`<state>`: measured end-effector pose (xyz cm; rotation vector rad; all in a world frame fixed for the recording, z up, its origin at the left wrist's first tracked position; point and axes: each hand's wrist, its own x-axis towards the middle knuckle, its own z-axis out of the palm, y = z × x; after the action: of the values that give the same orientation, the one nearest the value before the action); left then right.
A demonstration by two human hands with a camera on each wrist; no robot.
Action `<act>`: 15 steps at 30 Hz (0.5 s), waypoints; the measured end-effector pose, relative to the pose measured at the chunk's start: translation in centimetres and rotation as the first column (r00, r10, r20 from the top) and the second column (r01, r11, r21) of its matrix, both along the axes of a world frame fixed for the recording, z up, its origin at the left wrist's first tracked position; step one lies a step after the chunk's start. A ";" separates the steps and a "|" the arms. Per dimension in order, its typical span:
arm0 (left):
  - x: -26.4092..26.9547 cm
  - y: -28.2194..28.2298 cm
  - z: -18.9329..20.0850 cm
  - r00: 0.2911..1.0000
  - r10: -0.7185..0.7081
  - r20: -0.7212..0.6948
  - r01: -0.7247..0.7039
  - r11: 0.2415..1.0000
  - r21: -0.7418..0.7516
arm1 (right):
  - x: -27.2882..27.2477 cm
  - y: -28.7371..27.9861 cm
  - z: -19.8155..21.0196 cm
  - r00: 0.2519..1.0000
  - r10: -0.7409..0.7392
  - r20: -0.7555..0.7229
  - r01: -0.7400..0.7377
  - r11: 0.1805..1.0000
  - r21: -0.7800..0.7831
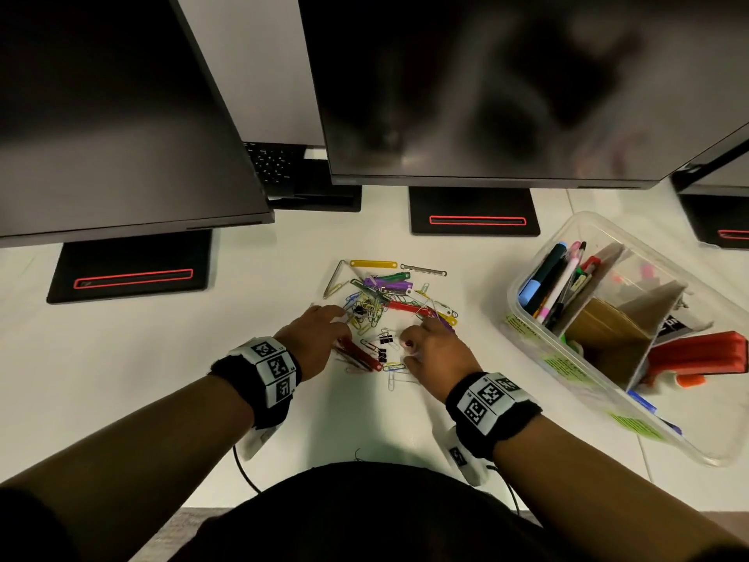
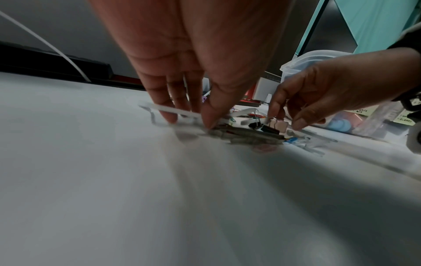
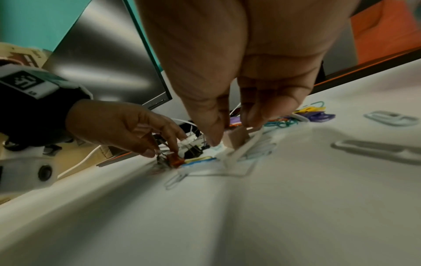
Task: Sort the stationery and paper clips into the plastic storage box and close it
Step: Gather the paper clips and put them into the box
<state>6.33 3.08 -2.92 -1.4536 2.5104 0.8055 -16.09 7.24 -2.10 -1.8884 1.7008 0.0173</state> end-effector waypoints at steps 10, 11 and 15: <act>-1.7 0.2 0.1 0.996 0.058 0.062 -0.066 0.988 0.143 | -2.0 0.3 1.5 0.987 -0.135 0.083 0.144 0.983 -0.113; -1.9 0.2 0.1 0.997 0.061 0.054 -0.068 0.987 0.144 | -2.1 0.3 2.0 0.979 -0.162 0.124 0.180 0.972 -0.149; -2.8 -0.1 0.4 0.996 0.090 0.008 -0.090 0.987 0.134 | -2.6 0.2 4.8 0.947 -0.237 0.219 0.283 0.936 -0.210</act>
<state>3.57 3.02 -2.56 -1.5308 2.3530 0.9672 -18.73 7.42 2.73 -1.7456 1.8714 -0.4793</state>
